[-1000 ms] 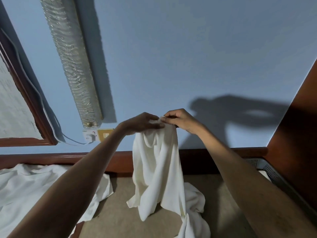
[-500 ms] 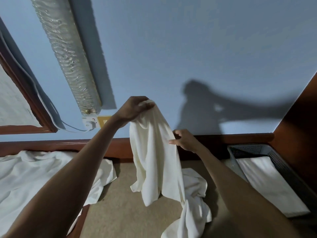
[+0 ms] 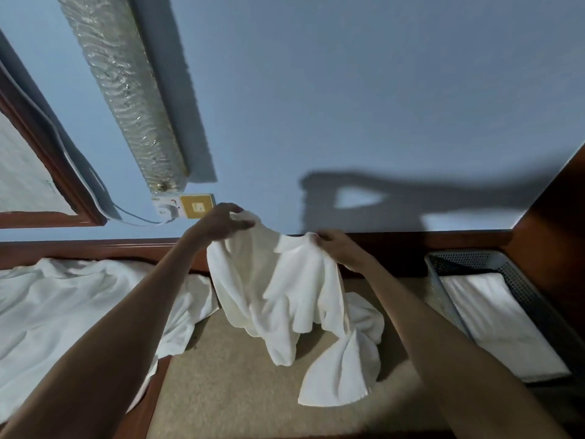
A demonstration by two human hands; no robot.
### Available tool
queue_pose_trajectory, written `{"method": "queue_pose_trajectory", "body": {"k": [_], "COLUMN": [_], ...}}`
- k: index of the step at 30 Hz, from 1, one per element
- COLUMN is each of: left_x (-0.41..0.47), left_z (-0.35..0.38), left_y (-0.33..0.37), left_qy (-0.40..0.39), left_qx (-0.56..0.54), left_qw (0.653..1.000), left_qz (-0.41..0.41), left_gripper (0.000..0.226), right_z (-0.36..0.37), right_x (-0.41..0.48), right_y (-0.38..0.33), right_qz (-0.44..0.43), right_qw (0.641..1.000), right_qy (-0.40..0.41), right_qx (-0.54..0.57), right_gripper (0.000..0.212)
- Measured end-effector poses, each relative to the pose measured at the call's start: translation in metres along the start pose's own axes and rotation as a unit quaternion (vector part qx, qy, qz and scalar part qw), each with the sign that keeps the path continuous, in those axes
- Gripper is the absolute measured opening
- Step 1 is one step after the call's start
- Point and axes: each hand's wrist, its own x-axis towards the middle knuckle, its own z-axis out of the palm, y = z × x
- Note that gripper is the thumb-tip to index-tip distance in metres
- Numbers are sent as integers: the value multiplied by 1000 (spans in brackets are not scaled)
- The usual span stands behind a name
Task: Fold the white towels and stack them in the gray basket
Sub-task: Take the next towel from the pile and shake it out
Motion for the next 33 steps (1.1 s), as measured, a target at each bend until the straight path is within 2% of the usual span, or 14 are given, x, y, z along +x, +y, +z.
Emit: {"method": "queue_pose_trajectory", "body": {"k": [2, 4, 7, 9, 11, 16, 19, 20, 22, 25, 27, 29, 31, 33], "left_x": [-2, -5, -9, -11, -11, -7, -1, 0, 6, 10, 14, 15, 19, 22], "left_z": [6, 10, 4, -8, -22, -35, -40, -43, -47, -46, -40, -35, -29, -19], "left_y": [14, 33, 62, 77, 88, 99, 92, 88, 75, 53, 41, 32, 22, 18], "left_qy": [-82, -173, -256, -232, -218, -166, -117, -105, -95, -85, -64, -46, -45, -58], "left_qx": [11, -34, -131, -151, -151, -164, -216, -241, -282, -309, -326, -291, -184, -64], "left_qw": [995, 979, 952, 952, 950, 950, 941, 938, 933, 933, 935, 952, 980, 996], "left_qz": [57, 102, 103, 133, 163, 209, 231, 227, 202, 162, 122, 84, 59, 37], "left_gripper": [74, 79, 44, 33, 32, 64, 69, 67, 69, 75, 65, 56, 56, 62], "right_z": [-10, -18, -36, -50, -60, -41, -21, -14, -5, 2, 2, -4, -15, -25], "right_x": [5, 9, 11, 11, 8, 7, 8, 8, 10, 19, 31, 25, 23, 22], "right_y": [-37, -71, -109, -119, -117, -70, -37, -25, 1, 24, 26, -7, -38, -65], "right_qz": [-44, -98, -133, -140, -130, -65, -29, -14, 0, 39, 65, 56, 27, -27], "right_qw": [997, 990, 990, 990, 991, 993, 986, 983, 985, 995, 996, 995, 993, 993], "right_qy": [-47, -56, -32, -9, 0, -7, 40, 53, 59, 55, 47, 82, 112, 111], "right_qx": [-42, -85, -43, -33, -31, -100, -158, -172, -162, -72, -31, 6, 34, 12], "right_gripper": [29, 29, 33, 38, 38, 33, 11, 15, 36, 30, 21, 11, 21, 23]}}
